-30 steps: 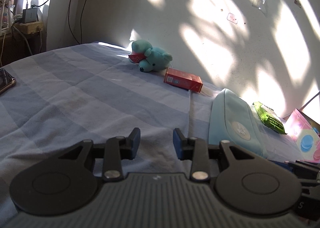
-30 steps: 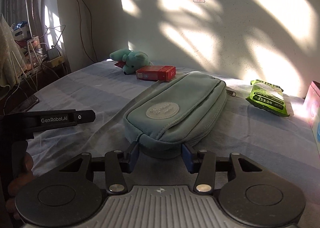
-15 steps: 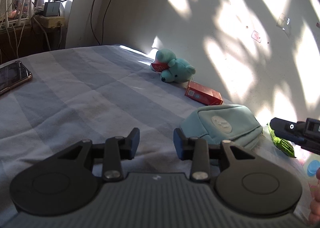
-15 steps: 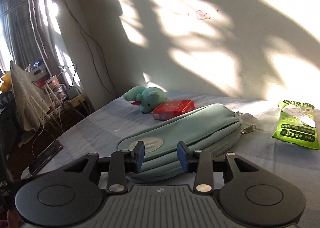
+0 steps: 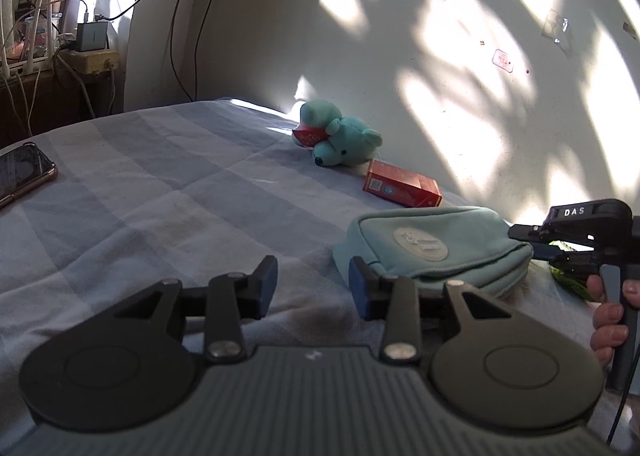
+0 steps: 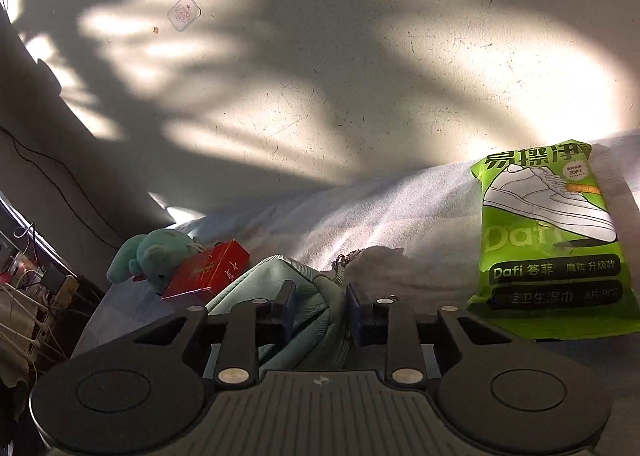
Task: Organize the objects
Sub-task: 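Move the left gripper to the teal zip pouch on the bed, then grasp the teal pouch with the left gripper and lift it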
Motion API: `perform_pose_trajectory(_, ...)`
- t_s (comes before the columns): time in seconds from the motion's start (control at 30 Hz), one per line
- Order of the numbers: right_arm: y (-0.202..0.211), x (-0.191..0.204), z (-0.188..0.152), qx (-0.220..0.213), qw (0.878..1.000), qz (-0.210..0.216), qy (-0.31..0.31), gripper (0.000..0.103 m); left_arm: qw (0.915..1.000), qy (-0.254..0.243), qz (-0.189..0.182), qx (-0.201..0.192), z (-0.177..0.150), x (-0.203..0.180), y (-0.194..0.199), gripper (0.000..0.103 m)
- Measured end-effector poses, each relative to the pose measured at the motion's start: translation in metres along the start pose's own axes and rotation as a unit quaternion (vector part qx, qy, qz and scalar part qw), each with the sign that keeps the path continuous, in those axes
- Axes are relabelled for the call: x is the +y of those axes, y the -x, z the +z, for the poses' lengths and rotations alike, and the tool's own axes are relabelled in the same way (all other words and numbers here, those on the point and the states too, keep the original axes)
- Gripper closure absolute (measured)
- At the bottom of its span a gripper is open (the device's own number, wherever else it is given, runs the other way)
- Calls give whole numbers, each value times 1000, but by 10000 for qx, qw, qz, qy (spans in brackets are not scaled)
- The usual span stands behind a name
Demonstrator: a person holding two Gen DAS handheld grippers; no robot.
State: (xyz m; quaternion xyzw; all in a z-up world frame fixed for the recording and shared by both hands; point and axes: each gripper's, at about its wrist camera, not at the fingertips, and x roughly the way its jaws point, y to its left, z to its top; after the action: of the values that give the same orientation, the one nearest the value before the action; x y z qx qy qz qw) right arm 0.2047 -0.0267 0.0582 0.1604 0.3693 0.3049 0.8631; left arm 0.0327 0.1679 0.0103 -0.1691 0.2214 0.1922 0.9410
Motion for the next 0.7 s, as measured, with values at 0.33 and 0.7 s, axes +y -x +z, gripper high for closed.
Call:
perform_pose_trajectory(0.33, 141, -13, -83, -553, 9977, -386, -12, 86, 9979, 587, -279, -19, 3, 20, 4, 55)
perform_pose_trajectory(0.7, 177, -9, -106, -907, 9944, -492, 230, 61, 9884, -44, -1399, 584, 22, -11, -12, 31)
